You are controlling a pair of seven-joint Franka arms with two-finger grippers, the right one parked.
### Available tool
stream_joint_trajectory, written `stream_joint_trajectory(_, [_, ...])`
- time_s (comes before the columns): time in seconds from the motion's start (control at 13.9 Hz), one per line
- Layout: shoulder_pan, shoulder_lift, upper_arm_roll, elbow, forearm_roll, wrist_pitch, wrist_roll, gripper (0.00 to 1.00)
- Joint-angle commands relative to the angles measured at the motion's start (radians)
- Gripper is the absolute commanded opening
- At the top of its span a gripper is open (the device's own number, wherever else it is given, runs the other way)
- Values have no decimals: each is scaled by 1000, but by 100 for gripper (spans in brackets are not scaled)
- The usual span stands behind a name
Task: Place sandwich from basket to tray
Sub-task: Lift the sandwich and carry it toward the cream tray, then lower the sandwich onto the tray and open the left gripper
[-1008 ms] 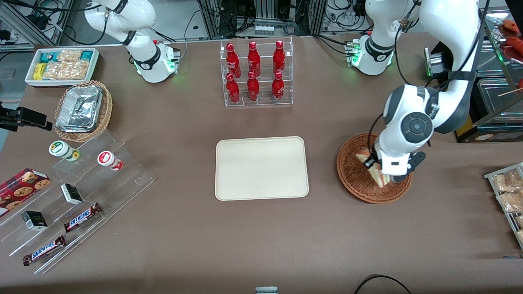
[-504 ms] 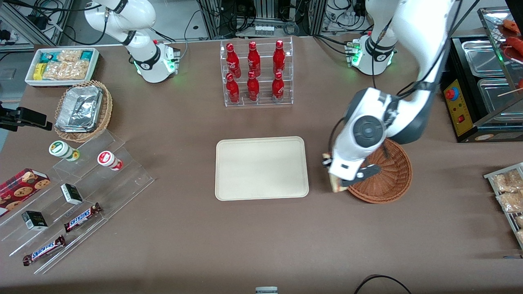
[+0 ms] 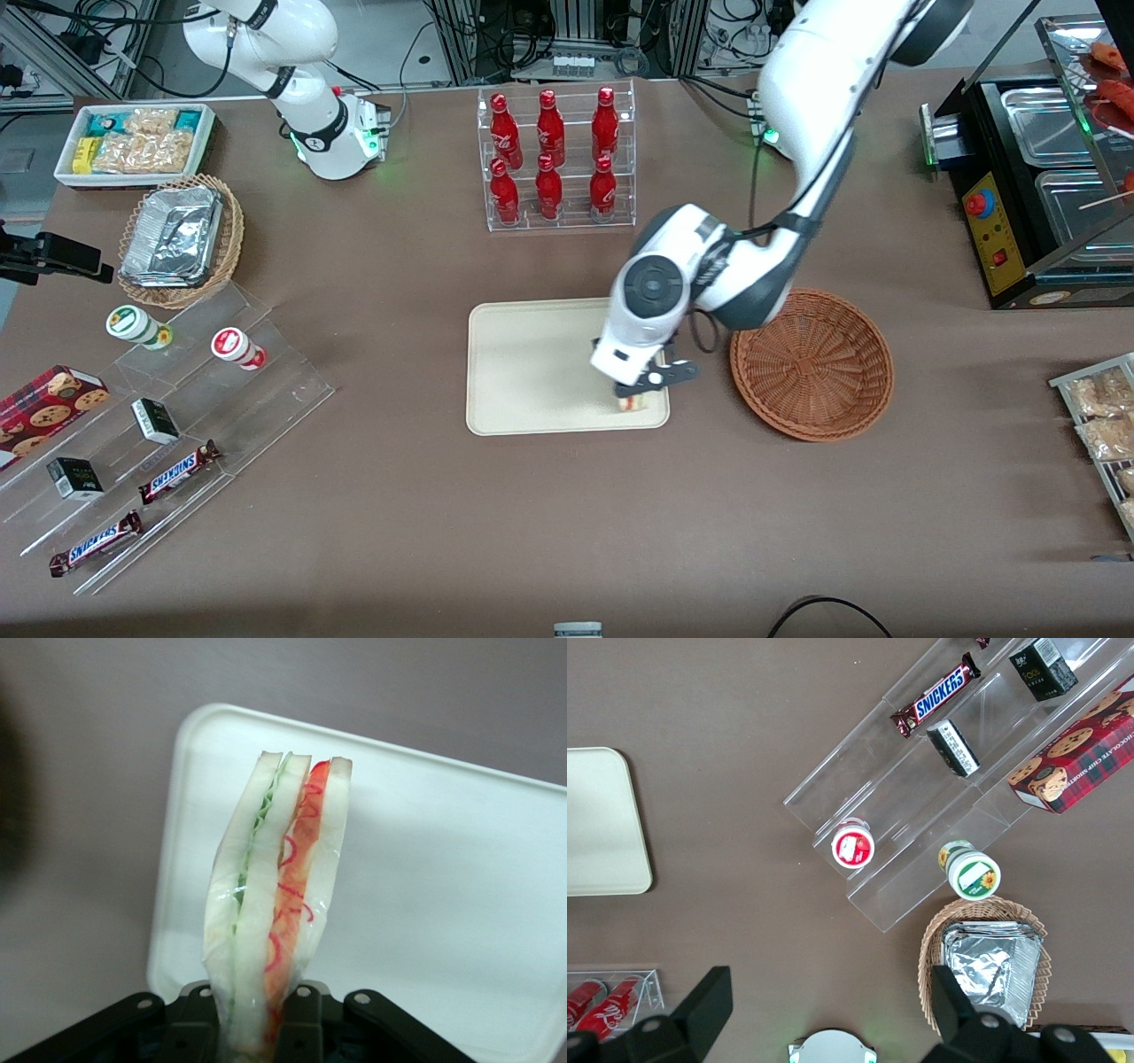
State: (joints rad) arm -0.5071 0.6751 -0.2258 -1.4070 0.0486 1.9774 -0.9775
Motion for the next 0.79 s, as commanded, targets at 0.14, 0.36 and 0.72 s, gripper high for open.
stream_joint_trajectory(0.14, [-117, 153, 19, 204, 11, -5, -136, 0])
stream_joint_trajectory(0.36, [-155, 198, 17, 252, 34, -3, -191, 0])
stream_joint_trajectory(0.72, [-180, 234, 19, 275, 68, -3, -245, 0])
